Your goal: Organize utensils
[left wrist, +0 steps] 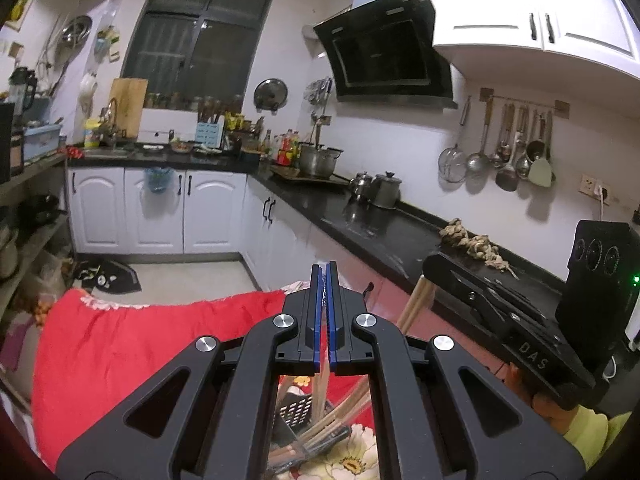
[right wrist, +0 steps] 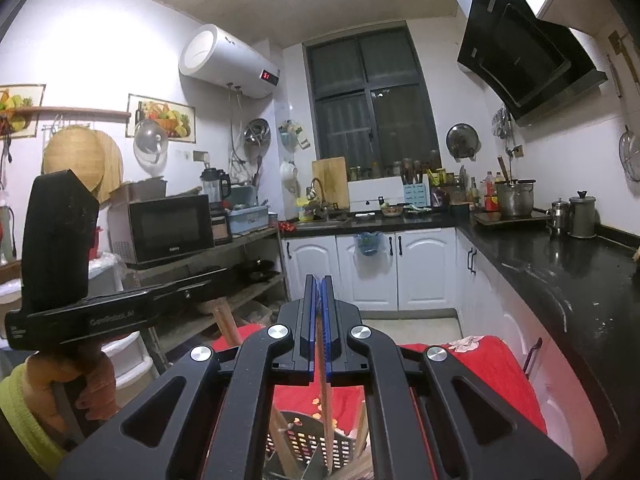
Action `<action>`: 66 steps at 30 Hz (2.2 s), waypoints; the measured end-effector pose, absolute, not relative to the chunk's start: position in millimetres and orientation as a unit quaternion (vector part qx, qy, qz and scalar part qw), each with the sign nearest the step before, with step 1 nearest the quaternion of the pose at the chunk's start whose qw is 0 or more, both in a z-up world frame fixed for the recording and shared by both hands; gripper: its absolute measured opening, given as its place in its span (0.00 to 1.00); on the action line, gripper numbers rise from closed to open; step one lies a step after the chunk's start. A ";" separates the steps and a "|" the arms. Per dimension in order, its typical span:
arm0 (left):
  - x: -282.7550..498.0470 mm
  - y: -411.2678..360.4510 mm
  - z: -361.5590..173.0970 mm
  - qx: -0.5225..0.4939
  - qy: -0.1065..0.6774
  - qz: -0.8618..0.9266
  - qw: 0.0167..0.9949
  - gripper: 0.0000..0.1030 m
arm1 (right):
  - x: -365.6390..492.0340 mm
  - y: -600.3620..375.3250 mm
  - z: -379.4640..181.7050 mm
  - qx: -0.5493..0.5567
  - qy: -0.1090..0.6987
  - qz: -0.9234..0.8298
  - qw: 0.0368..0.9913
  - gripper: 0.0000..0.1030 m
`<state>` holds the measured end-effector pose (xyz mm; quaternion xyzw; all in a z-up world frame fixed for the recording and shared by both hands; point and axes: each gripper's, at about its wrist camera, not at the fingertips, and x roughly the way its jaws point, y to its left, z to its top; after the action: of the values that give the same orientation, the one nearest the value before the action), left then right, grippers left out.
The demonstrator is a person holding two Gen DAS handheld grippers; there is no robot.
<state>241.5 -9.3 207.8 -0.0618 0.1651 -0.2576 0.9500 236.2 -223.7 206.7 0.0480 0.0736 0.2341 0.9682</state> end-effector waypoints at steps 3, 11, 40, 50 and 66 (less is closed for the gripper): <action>249.8 -7.3 196.2 -0.068 0.178 -0.253 0.949 0.00 | 244.4 -217.8 196.1 0.048 0.079 0.234 0.968 0.03; 261.8 -9.1 173.2 -0.065 0.201 -0.250 0.945 0.01 | 262.3 -209.1 170.9 0.052 0.098 0.229 0.967 0.03; 227.0 7.7 147.6 -0.064 0.219 -0.204 0.952 0.83 | 230.1 -256.1 137.0 0.064 0.150 0.181 0.970 0.66; 186.9 10.3 143.2 -0.058 0.208 -0.185 0.959 0.90 | 194.7 -259.7 131.6 0.048 0.149 0.185 0.970 0.83; 132.9 8.0 59.4 -0.055 0.261 -0.129 0.955 0.90 | 138.9 -256.0 70.0 0.008 0.188 0.174 0.967 0.94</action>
<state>132.9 8.0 59.4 -0.0546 0.2611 -0.1286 0.9552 138.9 -256.0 70.0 0.0076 0.1876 0.1738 0.9667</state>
